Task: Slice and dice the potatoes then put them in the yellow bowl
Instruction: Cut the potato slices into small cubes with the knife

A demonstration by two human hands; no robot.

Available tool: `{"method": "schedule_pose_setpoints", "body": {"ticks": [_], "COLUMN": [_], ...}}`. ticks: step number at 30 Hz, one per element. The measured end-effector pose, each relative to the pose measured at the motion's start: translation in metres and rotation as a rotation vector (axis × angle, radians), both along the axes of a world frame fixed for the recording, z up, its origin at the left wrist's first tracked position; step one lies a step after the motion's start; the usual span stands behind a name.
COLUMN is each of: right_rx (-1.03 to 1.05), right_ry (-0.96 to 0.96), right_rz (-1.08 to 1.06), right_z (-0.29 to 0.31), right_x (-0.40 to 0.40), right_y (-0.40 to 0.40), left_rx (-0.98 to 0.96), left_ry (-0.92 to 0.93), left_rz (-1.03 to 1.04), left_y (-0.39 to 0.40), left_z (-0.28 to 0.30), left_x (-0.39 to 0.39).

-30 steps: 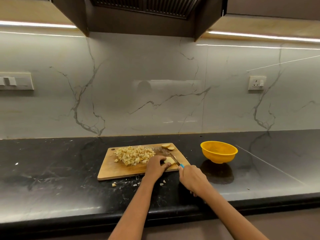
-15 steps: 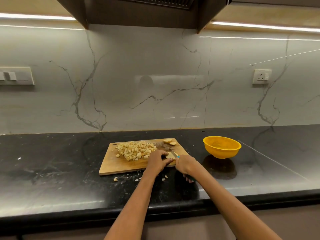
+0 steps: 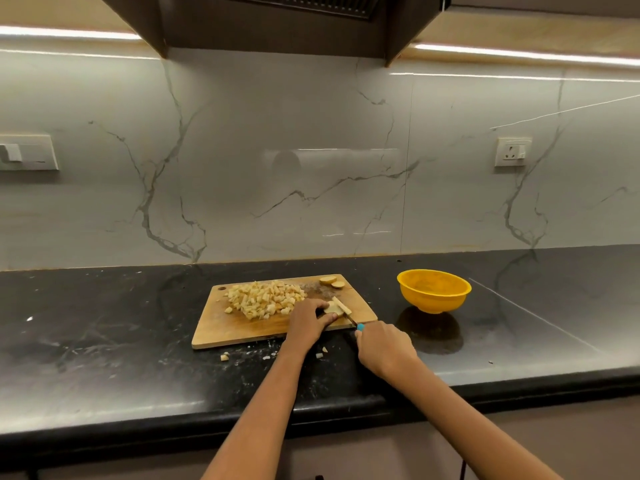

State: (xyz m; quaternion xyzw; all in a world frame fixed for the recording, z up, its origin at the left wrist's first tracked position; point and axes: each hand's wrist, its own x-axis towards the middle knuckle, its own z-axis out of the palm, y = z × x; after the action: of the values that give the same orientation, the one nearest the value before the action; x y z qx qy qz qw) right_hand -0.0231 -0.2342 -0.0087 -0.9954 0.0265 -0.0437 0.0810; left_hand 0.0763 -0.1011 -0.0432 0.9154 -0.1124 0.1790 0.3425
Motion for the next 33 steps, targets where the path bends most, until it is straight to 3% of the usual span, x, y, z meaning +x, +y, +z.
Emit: {"method": "schedule_pose_setpoints", "body": {"ticks": [7, 22, 26, 33], "right_rx": [0.286, 0.281, 0.187, -0.124], "right_ry": [-0.001, 0.259, 0.277, 0.006], "right_rz": [-0.046, -0.068, -0.018, 0.02], "right_z": [0.0, 0.023, 0.024, -0.002], "right_x": [0.007, 0.031, 0.044, 0.004], "right_y": [0.005, 0.026, 0.029, 0.018], "left_rx": [-0.011, -0.035, -0.025, -0.029], "left_ry": [-0.004, -0.003, -0.012, -0.018], "left_rz": [0.018, -0.013, -0.007, 0.007], "left_y": [0.001, 0.003, 0.003, 0.002], "left_z": [0.002, 0.003, 0.004, 0.003], "left_x": [0.001, 0.004, 0.002, -0.001]}}
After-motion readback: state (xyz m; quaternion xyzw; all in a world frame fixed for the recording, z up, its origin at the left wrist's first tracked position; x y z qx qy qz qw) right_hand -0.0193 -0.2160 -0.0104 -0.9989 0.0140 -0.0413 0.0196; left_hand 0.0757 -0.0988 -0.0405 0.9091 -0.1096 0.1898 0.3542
